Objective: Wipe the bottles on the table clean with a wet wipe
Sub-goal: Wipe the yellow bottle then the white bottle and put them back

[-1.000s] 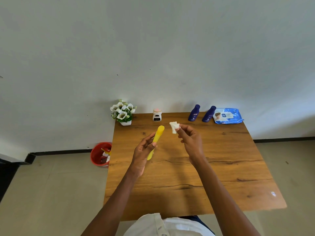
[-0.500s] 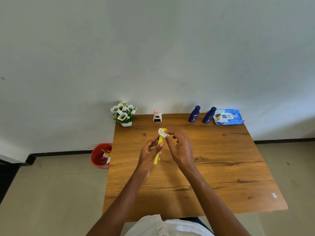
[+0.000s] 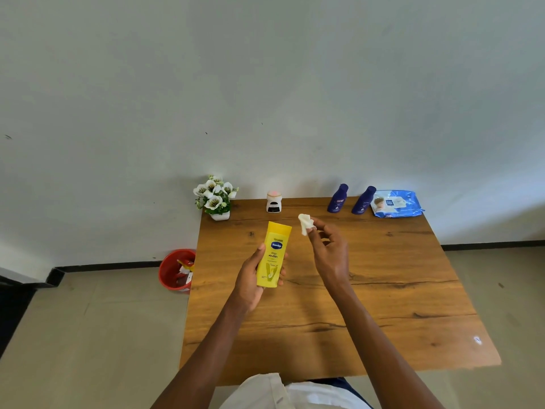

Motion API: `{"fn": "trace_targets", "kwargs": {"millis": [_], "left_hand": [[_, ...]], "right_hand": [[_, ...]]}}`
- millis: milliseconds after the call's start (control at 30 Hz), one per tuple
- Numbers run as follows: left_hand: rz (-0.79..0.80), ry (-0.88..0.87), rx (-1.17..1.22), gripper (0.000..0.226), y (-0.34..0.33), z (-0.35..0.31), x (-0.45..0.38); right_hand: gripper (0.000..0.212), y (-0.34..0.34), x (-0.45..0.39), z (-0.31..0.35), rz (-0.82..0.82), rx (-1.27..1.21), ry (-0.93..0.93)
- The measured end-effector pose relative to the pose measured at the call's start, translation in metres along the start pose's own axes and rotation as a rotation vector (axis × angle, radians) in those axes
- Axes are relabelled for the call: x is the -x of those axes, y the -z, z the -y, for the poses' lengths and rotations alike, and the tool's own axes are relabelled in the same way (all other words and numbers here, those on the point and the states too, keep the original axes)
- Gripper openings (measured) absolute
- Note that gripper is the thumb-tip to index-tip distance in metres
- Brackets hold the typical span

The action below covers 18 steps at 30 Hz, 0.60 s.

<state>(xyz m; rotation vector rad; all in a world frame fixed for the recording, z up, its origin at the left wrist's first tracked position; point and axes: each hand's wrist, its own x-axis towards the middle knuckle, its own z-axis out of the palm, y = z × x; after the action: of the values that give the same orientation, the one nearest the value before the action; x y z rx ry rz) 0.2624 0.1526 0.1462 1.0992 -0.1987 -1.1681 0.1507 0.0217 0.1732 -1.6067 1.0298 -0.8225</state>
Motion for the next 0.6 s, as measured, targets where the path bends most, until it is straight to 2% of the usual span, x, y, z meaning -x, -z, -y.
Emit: {"fn": "trace_targets", "kwargs": {"millis": [333,500,600], "left_hand": [[0.065,0.003,0.069,0.047,-0.004,0.005,0.000],[0.086,-0.032,0.015,0.046,-0.006,0.008,-0.002],[0.087,-0.041,-0.037,0.052,-0.004,0.009,-0.006]], "right_hand": [[0.022,-0.020,0.007,0.011,-0.019,0.197,0.193],[0.019,-0.028,0.011,0.015,-0.026,0.304,0.293],[0.020,-0.030,0.012,0.019,0.039,0.275,0.330]]}}
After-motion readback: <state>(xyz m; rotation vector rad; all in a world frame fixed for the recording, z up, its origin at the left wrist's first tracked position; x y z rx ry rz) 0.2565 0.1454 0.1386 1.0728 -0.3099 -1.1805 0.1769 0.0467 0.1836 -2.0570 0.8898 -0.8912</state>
